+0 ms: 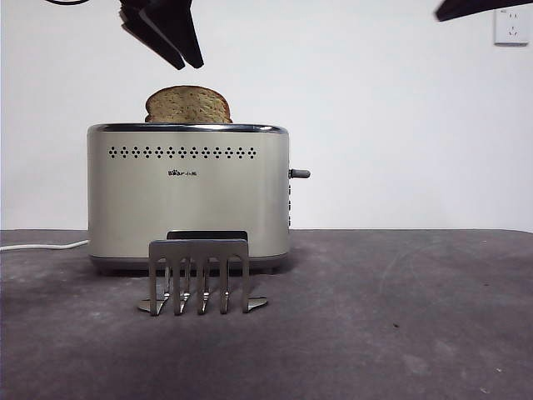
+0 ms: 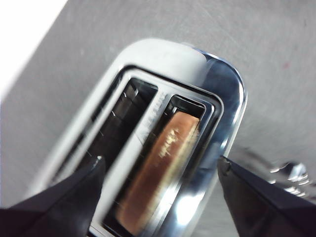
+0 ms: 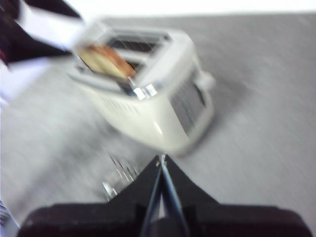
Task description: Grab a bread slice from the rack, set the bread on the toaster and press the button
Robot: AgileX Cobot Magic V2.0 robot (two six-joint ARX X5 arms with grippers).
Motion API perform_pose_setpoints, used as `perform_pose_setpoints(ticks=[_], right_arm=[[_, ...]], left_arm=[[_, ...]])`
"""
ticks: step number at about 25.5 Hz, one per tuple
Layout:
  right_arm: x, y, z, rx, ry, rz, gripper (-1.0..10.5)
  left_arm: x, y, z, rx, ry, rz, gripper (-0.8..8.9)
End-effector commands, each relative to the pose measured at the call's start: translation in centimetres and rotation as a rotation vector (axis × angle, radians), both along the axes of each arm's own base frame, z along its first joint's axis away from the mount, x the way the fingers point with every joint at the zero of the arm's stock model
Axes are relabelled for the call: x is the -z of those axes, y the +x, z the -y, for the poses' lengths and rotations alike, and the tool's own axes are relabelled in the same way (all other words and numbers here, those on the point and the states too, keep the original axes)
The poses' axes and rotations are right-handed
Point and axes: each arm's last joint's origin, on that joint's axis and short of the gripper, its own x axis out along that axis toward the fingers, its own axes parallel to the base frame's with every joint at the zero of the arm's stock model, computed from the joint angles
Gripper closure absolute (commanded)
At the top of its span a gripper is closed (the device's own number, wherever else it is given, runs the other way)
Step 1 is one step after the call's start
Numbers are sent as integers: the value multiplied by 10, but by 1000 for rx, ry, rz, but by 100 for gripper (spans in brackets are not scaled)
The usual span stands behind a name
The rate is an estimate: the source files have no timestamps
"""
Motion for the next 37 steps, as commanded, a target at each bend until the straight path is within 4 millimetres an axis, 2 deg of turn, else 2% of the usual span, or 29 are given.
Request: perform_pose_setpoints(ticks=[1,6,9,14,22,28,37], right_arm=[[5,22,-7,11,88,-25,959],[28,69,-29,-11,160,-70,959],[33,100,-47,-43,153,-102,959],[38,135,-63,-60,155,-128,959],[61,185,-84,-69,156,-176,960],[82,206,-101,-84,146,-209,960],[117,215,-110,-59,83,-254,959]], left_arm=[[-7,-11,-5,-123,-85,-81,431],[-34,-43,-17,-211,-167,-104,431],[-53,-68,-26,-233,-207,-92,432],[-67,-94,-33,-211,-258,-103,432],[-83,-125,-43,-160,-331,-118,436],[-87,-133,-46,-159,-338,-107,436],[-87,-133,-46,-160,-338,-108,436]])
